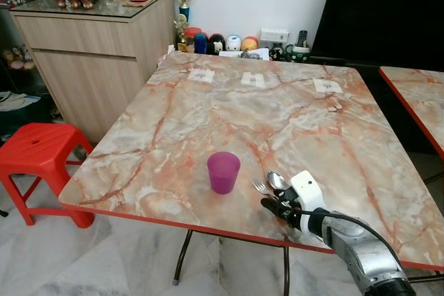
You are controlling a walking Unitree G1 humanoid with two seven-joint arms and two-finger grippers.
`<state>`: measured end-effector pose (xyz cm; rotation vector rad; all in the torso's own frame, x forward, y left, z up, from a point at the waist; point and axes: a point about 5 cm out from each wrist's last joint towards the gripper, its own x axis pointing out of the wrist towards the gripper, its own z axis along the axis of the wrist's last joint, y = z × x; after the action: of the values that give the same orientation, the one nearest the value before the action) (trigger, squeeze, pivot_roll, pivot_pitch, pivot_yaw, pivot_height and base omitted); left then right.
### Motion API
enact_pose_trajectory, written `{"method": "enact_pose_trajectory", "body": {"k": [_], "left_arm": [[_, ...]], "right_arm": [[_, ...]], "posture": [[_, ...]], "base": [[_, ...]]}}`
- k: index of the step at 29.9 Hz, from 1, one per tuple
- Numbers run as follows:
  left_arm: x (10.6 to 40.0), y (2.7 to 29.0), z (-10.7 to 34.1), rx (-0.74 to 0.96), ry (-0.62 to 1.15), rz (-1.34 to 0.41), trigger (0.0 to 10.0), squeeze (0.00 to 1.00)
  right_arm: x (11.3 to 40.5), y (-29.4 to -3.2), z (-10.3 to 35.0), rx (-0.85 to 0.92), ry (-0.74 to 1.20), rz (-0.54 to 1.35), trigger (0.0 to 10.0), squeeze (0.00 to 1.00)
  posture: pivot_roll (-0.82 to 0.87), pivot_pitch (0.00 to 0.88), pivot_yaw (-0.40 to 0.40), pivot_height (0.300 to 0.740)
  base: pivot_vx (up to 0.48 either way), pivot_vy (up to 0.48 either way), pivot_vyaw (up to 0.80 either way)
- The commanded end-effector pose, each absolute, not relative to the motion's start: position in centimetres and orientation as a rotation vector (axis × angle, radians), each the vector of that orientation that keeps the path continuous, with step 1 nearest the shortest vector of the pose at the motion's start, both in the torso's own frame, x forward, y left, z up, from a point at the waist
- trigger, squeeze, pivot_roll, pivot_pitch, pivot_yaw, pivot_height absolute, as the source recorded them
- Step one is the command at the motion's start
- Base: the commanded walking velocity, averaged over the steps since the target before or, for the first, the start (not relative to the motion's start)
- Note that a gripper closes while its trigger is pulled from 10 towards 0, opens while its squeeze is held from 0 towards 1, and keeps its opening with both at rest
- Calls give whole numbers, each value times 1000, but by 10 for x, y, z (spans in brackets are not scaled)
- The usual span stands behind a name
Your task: Setting the table
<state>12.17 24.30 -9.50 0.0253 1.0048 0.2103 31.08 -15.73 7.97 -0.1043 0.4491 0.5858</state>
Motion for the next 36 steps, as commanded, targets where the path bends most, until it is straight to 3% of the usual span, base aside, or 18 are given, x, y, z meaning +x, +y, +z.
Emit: {"method": "enact_pose_trajectory", "body": {"k": [1,13,36], "left_arm": [[119,242,-96,23,1023,213,10000,0],[115,256,-94,29,1026,226,10000,0],[129,246,-93,32,1010,210,10000,0]], "right_arm": [[313,-161,81,-104,450,569,10000,0],[316,-168,77,-109,471,527,10000,0],[317,-168,69,-80,491,518,10000,0]], "posture": [[74,0,-18,740],[75,0,-14,740],[80,0,-12,740]], "base": [[0,0,0],[0,0,0],[0,0,0]]}}
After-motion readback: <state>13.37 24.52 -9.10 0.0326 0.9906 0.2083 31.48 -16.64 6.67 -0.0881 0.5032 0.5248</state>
